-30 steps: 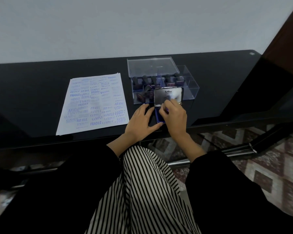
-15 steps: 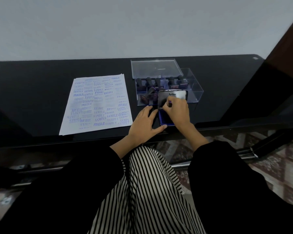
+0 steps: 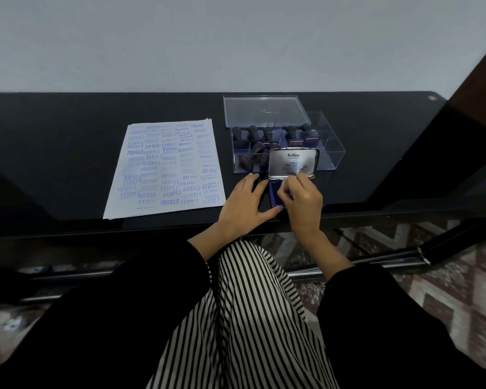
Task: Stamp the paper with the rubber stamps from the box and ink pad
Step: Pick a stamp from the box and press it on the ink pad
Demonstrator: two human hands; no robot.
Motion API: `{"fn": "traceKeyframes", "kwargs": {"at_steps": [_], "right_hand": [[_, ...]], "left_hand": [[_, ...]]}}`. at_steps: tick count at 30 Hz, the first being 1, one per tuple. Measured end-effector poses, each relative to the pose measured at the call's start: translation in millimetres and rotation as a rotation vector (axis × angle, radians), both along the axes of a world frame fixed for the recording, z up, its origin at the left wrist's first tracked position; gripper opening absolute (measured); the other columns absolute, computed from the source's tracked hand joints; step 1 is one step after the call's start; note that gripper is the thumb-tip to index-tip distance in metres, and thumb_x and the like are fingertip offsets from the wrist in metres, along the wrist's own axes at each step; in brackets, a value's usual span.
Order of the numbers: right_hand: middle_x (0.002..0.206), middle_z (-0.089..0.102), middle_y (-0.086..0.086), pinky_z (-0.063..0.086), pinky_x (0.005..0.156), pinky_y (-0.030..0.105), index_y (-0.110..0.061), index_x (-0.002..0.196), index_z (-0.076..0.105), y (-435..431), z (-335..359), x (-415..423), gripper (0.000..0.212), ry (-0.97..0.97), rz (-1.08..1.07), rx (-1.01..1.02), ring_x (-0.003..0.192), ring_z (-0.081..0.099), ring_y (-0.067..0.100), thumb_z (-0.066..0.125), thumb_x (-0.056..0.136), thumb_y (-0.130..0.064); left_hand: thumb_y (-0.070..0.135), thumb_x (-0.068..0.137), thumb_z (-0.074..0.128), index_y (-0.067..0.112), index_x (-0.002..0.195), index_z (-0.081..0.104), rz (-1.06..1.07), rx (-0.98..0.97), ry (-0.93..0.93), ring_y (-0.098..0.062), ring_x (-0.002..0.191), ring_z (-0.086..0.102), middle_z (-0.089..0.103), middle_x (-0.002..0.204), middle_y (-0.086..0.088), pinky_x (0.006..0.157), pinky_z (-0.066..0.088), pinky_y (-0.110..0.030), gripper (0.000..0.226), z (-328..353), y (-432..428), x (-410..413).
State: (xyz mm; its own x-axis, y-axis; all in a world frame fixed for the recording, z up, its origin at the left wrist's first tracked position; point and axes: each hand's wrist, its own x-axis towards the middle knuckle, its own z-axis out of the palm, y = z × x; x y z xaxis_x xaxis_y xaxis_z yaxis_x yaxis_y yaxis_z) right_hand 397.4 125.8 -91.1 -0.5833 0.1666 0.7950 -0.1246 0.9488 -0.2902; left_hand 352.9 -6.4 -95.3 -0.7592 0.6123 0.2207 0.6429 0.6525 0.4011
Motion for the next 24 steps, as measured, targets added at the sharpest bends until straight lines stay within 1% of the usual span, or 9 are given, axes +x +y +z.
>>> {"fn": "traceKeyframes", "kwargs": {"at_steps": [2, 5, 9, 12, 14, 16, 20, 22, 24], "right_hand": [[0.057, 0.048, 0.007, 0.033, 0.048, 0.021, -0.005, 0.057, 0.048, 0, 1, -2, 0.019, -0.032, -0.008, -0.015, 0.048, 0.042, 0.017, 0.055, 0.074, 0.001], [0.055, 0.049, 0.009, 0.038, 0.042, 0.031, -0.004, 0.058, 0.048, 2, 9, -11, 0.021, -0.15, -0.032, -0.092, 0.046, 0.041, 0.018, 0.061, 0.074, 0.001], [0.061, 0.057, 0.018, 0.04, 0.051, 0.034, -0.002, 0.064, 0.05, 7, 25, -27, 0.022, -0.401, -0.094, -0.2, 0.055, 0.053, 0.028, 0.056, 0.084, -0.008], [0.067, 0.061, 0.021, 0.046, 0.057, 0.038, -0.001, 0.068, 0.053, 9, 30, -32, 0.021, -0.462, -0.119, -0.261, 0.063, 0.058, 0.03, 0.054, 0.087, -0.011], [0.067, 0.061, 0.021, 0.047, 0.058, 0.041, 0.002, 0.071, 0.055, 8, 29, -32, 0.02, -0.444, -0.13, -0.271, 0.064, 0.059, 0.031, 0.054, 0.087, -0.011], [0.065, 0.059, 0.018, 0.045, 0.055, 0.039, 0.002, 0.069, 0.054, 6, 24, -29, 0.019, -0.375, -0.119, -0.243, 0.06, 0.056, 0.029, 0.056, 0.085, -0.008], [0.057, 0.051, 0.009, 0.037, 0.045, 0.025, -0.003, 0.06, 0.049, 3, 8, -15, 0.021, -0.117, -0.04, -0.097, 0.049, 0.041, 0.014, 0.063, 0.076, 0.0], [0.056, 0.048, 0.008, 0.032, 0.049, 0.019, -0.004, 0.058, 0.048, 3, -1, -6, 0.022, -0.029, -0.007, -0.03, 0.048, 0.04, 0.014, 0.06, 0.076, 0.002], [0.056, 0.047, 0.009, 0.034, 0.053, 0.021, -0.005, 0.057, 0.049, 4, -9, 0, 0.024, 0.047, 0.0, 0.026, 0.049, 0.042, 0.017, 0.061, 0.075, 0.007]], "left_hand": [[0.055, 0.087, 0.05, 0.01, 0.143, 0.032, 0.002, 0.001, -0.001, -0.024, 0.141, 0.024, 0.027, 0.15, -0.012, 0.118, 0.019, -0.033, 0.074, 0, 0, 0], [0.055, 0.087, 0.05, 0.009, 0.144, 0.033, 0.005, -0.002, -0.006, -0.025, 0.142, 0.023, 0.026, 0.151, -0.013, 0.118, 0.019, -0.033, 0.075, 0, 0, 0], [0.056, 0.087, 0.049, 0.01, 0.144, 0.032, 0.007, -0.006, -0.011, -0.025, 0.142, 0.023, 0.025, 0.151, -0.013, 0.118, 0.019, -0.034, 0.075, 0, 0, 0], [0.057, 0.087, 0.048, 0.011, 0.144, 0.031, 0.007, -0.016, -0.015, -0.025, 0.142, 0.022, 0.025, 0.151, -0.013, 0.118, 0.019, -0.035, 0.075, 1, 0, 1], [0.057, 0.087, 0.048, 0.011, 0.145, 0.03, 0.007, -0.022, -0.018, -0.025, 0.142, 0.022, 0.025, 0.152, -0.013, 0.118, 0.019, -0.035, 0.075, 2, 0, 1], [0.056, 0.087, 0.049, 0.011, 0.145, 0.03, 0.006, -0.022, -0.024, -0.025, 0.142, 0.022, 0.024, 0.152, -0.013, 0.118, 0.018, -0.035, 0.075, 2, 0, 1], [0.055, 0.088, 0.049, 0.011, 0.144, 0.031, 0.008, -0.019, -0.022, -0.025, 0.142, 0.022, 0.025, 0.151, -0.013, 0.118, 0.019, -0.034, 0.074, 3, 0, 1], [0.055, 0.087, 0.05, 0.01, 0.144, 0.031, 0.007, -0.016, -0.023, -0.025, 0.142, 0.022, 0.026, 0.151, -0.012, 0.118, 0.018, -0.034, 0.074, 2, 0, 1], [0.054, 0.087, 0.05, 0.01, 0.143, 0.032, 0.008, -0.008, -0.016, -0.025, 0.141, 0.023, 0.027, 0.15, -0.013, 0.118, 0.019, -0.034, 0.073, 2, 0, 1]]}}
